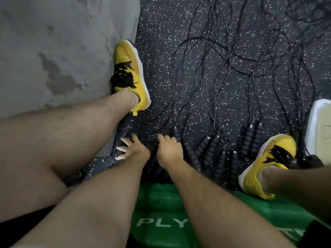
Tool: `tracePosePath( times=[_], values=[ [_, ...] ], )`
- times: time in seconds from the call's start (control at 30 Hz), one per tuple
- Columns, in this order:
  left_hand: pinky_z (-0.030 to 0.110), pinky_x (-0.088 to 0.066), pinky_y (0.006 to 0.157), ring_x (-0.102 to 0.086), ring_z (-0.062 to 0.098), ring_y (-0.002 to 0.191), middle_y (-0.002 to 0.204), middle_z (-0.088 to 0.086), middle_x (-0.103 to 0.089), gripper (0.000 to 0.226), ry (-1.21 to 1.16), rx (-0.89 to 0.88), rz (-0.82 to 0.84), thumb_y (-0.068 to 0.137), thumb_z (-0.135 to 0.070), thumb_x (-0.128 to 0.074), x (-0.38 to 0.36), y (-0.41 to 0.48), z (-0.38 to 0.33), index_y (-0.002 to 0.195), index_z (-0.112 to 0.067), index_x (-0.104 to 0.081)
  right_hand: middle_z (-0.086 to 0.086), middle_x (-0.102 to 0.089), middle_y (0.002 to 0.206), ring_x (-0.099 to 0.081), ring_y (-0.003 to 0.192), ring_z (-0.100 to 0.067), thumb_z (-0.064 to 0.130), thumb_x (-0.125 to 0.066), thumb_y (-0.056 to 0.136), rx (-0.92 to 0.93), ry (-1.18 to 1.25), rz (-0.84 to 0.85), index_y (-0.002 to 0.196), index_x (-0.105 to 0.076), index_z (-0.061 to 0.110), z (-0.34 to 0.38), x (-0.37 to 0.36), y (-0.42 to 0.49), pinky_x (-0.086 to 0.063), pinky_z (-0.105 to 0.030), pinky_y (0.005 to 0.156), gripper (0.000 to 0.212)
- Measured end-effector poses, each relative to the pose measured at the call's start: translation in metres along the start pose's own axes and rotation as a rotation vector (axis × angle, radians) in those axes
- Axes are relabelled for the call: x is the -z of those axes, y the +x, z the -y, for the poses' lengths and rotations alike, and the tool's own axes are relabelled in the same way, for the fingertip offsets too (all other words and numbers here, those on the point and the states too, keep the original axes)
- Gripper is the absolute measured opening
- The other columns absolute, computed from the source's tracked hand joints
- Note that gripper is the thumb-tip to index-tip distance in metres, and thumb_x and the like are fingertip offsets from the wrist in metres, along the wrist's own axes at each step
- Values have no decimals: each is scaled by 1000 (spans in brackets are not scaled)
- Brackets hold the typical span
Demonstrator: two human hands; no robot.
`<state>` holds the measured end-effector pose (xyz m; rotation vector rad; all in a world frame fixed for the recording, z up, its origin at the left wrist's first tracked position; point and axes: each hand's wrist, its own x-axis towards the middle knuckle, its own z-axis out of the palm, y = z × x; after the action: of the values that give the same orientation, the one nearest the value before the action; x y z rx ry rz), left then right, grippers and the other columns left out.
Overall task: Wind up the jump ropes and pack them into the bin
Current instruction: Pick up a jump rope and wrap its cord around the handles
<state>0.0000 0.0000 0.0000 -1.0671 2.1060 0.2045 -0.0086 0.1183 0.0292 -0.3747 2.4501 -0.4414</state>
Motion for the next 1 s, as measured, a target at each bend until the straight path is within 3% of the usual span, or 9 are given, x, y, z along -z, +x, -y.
tracePosePath(
  times=[0.1,0.23,0.3,0.43,0.53,0.7,0.8,0.9,1.0],
  values=[
    [67,-25,116,-10,55,148,166,21,13,88,-68,139,34,99,-38,-53,-4,10,8,161,-27,10,-3,-51,139,-44,126,-30,18,-46,97,-55,26,-11,147,-33,20,-6,-2,-1,-37,-42,101,51],
    [49,-37,108,-28,43,138,158,24,-10,82,-45,64,-64,97,-33,-61,-13,13,14,160,-32,-8,-3,-52,136,-46,125,-29,19,-47,97,-75,28,-19,146,-34,19,-13,-3,-2,-39,-42,99,50],
    [45,-37,106,-31,37,134,154,25,-18,87,1,65,-56,96,-33,-63,-12,14,18,159,-34,-4,-3,-52,135,-46,124,-28,20,-46,98,-83,43,-37,145,-35,19,-18,-2,-1,-39,-42,99,48],
    [46,-35,110,-39,39,133,153,24,-29,97,19,97,-66,92,-28,-65,-10,19,26,160,-26,3,-4,-52,133,-47,123,-28,24,-43,101,-83,54,-54,142,-36,19,-25,3,-2,-39,-42,98,41],
    [51,-39,110,-39,44,134,155,18,-22,90,-190,105,-27,89,-23,-70,-9,24,26,155,-8,-11,-6,-52,133,-47,122,-29,26,-41,102,-73,68,-52,143,-36,18,-24,3,-2,-40,-43,99,41],
    [56,-45,102,-47,39,126,146,15,-28,77,-133,-110,-99,84,-26,-73,-6,12,13,145,-13,-28,-5,-53,132,-49,121,-29,26,-41,102,-27,81,-64,142,-38,19,-16,3,2,-41,-44,98,40],
    [50,-49,94,-54,37,115,137,10,-39,57,-163,-306,-168,84,-30,-68,2,1,3,133,-17,-42,-6,-53,132,-48,121,-30,24,-40,102,20,120,-49,142,-39,21,-11,11,7,-39,-44,99,41],
    [44,-51,84,-58,31,105,126,3,-46,41,-212,-425,-232,87,-38,-61,22,-13,-10,122,-19,-50,-9,-62,123,-53,116,-31,31,-35,104,-43,336,-32,134,-46,22,-6,23,12,-43,-43,97,34],
    [40,-49,77,-59,25,91,111,-3,-52,27,-298,-528,-242,90,-43,-57,42,-31,-20,105,-21,-52,-5,-69,112,-63,107,-25,45,-44,101,-290,902,-57,121,-54,14,2,43,19,-47,-34,90,38]
  ],
)
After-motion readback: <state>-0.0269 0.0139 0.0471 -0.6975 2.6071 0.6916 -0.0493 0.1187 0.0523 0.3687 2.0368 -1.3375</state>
